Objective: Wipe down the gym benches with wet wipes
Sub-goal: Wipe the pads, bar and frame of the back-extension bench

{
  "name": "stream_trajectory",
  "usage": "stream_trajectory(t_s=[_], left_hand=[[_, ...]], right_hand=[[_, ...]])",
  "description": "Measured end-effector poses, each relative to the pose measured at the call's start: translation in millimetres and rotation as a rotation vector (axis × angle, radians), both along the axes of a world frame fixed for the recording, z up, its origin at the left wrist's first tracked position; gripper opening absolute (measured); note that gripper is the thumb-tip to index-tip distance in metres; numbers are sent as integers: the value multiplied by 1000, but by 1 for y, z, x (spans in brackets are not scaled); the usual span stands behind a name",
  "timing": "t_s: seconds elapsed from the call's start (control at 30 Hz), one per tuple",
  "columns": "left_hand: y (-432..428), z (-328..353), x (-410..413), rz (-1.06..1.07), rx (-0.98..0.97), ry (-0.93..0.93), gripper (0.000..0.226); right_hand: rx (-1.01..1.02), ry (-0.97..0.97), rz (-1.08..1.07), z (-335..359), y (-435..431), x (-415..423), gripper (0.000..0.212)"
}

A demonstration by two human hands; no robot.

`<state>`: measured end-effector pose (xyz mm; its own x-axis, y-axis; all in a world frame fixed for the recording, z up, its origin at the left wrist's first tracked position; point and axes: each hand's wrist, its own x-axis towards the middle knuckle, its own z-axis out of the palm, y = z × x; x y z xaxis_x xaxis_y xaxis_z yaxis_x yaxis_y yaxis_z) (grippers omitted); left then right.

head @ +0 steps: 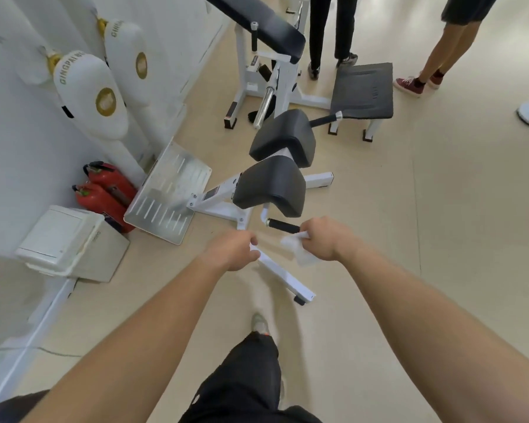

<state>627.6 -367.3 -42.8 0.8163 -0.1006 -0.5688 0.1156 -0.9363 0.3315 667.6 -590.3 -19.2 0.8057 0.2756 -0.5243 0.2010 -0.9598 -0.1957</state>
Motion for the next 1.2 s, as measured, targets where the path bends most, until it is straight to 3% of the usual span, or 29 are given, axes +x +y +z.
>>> stream_trajectory(t_s=[0.47,0.7,0.77,0.87,0.97,1.07,1.2], left_hand=[[-35,-47,194,354,-137,1,29],[-57,-63,236,708,-229,-89,64],[-74,-74,246,824,-241,-128,50],[-110,-89,263,1091,-244,-250,9],[-148,-97,275,1391,-286,-321,11],[-169,-110,284,1552,-287,-330,12],[-167,-139,294,1680,-71,-311,5]], right_hand=[[-18,74,327,-29,3,257,21],[69,174,651,-61,34,347,26],[87,182,779,-70,39,370,22],[178,277,841,-78,37,401,22],[207,380,853,-87,26,428,25],[234,405,879,-109,19,444,22],[225,309,935,-151,25,444,12]])
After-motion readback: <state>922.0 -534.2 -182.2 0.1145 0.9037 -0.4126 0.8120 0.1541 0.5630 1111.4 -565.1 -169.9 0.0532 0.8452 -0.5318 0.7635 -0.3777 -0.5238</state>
